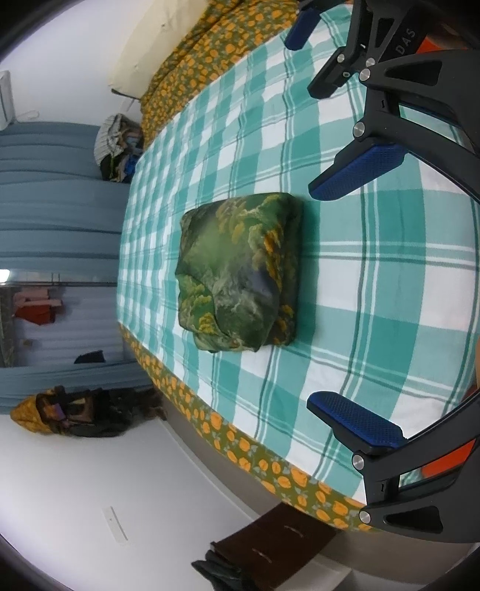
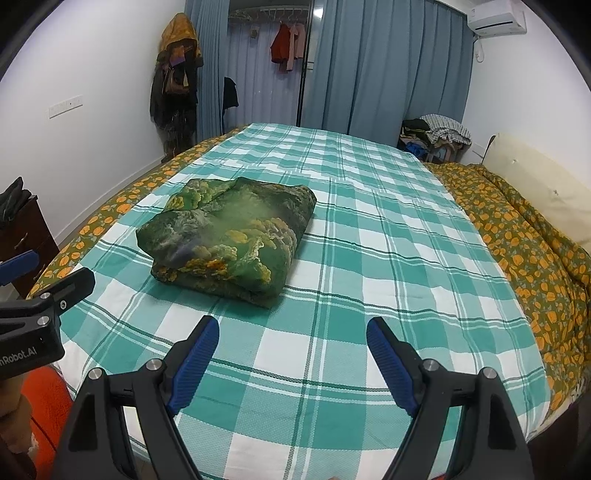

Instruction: Fold large clothes

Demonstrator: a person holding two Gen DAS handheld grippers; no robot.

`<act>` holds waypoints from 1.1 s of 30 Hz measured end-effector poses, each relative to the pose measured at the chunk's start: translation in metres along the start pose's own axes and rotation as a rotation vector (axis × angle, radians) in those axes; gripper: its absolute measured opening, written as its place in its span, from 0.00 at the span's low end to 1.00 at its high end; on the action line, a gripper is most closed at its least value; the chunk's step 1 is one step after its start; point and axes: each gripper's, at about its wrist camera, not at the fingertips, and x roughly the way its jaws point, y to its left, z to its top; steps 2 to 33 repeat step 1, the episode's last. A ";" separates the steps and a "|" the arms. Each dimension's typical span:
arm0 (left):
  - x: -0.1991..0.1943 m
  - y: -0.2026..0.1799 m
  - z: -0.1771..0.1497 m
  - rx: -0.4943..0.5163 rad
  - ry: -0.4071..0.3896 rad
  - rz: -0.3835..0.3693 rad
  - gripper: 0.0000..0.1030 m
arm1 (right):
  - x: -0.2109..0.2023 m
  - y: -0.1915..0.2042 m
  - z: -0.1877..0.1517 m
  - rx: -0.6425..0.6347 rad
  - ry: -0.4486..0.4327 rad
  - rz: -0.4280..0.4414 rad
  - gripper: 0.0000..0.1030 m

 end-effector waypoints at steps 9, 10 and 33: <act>0.000 0.000 0.000 0.006 -0.003 0.006 1.00 | 0.000 0.000 -0.001 0.002 0.003 0.002 0.81; 0.000 0.000 0.000 0.006 -0.003 0.006 1.00 | 0.000 0.000 -0.001 0.002 0.003 0.002 0.81; 0.000 0.000 0.000 0.006 -0.003 0.006 1.00 | 0.000 0.000 -0.001 0.002 0.003 0.002 0.81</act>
